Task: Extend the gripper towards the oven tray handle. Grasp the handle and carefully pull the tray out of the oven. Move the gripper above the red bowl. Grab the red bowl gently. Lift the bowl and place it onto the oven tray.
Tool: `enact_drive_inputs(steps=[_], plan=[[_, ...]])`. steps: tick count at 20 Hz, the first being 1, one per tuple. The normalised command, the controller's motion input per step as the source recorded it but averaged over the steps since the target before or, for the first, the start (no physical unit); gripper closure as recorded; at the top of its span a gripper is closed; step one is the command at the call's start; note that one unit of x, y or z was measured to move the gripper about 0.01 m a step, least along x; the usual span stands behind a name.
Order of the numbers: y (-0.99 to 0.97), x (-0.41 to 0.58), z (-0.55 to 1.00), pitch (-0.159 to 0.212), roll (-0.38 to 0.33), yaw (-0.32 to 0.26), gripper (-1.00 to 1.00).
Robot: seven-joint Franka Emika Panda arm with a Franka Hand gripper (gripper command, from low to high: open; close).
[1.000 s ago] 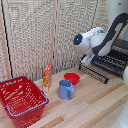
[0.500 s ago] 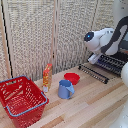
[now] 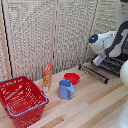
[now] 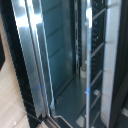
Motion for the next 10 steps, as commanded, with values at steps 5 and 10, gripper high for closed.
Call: enact_drive_inputs(steps=[5, 10], plan=[[-0.55, 0.014, 0.00, 0.018, 0.000, 0.039, -1.00], [-0.53, 0.037, 0.01, 0.010, 0.053, 0.012, 1.00]])
